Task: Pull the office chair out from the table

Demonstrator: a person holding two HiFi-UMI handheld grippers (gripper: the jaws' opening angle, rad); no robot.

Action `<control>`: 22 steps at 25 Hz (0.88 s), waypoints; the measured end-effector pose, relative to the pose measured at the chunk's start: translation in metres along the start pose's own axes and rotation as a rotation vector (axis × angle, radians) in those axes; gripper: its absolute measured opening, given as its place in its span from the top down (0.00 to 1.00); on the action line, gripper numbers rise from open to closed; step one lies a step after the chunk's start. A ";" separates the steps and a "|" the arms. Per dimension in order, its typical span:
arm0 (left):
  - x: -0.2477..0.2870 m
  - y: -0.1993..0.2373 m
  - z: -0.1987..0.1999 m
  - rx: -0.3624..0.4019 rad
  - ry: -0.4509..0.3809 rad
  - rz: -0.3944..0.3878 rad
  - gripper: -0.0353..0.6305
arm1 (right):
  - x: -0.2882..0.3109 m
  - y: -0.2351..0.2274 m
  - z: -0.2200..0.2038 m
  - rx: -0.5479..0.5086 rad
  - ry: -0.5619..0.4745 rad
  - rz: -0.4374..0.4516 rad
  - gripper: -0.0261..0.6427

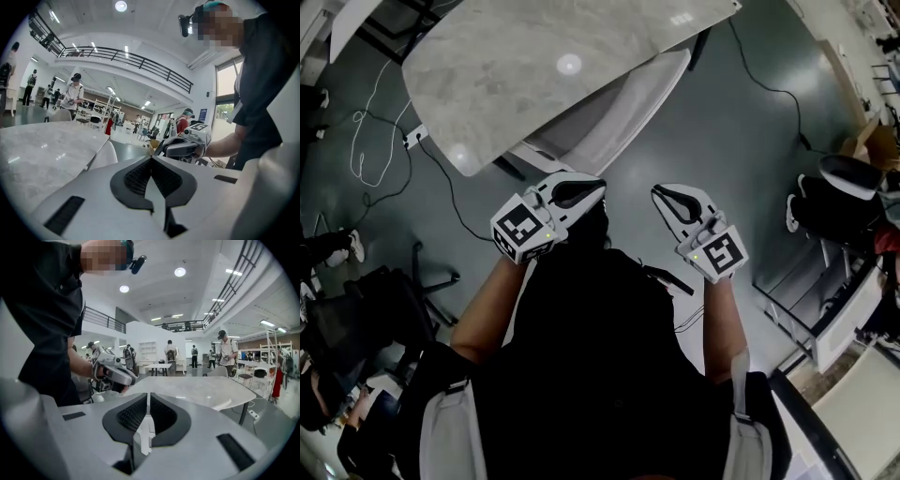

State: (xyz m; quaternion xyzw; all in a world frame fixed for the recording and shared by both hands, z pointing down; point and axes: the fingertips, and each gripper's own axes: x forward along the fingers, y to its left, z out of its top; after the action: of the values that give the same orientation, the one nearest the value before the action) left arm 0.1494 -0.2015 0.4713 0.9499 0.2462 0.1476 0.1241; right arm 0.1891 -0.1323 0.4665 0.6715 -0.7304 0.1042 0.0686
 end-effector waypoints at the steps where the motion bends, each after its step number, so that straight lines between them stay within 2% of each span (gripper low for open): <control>1: 0.006 0.006 0.002 -0.005 0.001 0.001 0.93 | 0.006 -0.010 -0.001 -0.029 0.025 0.011 0.92; 6: 0.031 0.037 0.008 0.014 0.007 0.026 0.93 | 0.037 -0.055 0.010 -0.115 0.071 0.064 0.92; 12: 0.041 0.072 0.016 -0.009 0.003 0.060 0.93 | 0.072 -0.077 0.014 -0.216 0.147 0.161 0.92; 16: 0.047 0.081 0.024 -0.001 -0.007 0.084 0.93 | 0.079 -0.085 0.011 -0.293 0.205 0.211 0.92; 22: 0.065 0.082 0.033 0.021 0.005 0.131 0.93 | 0.076 -0.108 0.018 -0.372 0.237 0.269 0.92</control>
State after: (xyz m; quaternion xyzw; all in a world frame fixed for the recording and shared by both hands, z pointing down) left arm 0.2504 -0.2433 0.4806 0.9648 0.1851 0.1553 0.1036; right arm 0.2909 -0.2182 0.4739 0.5270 -0.8067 0.0543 0.2616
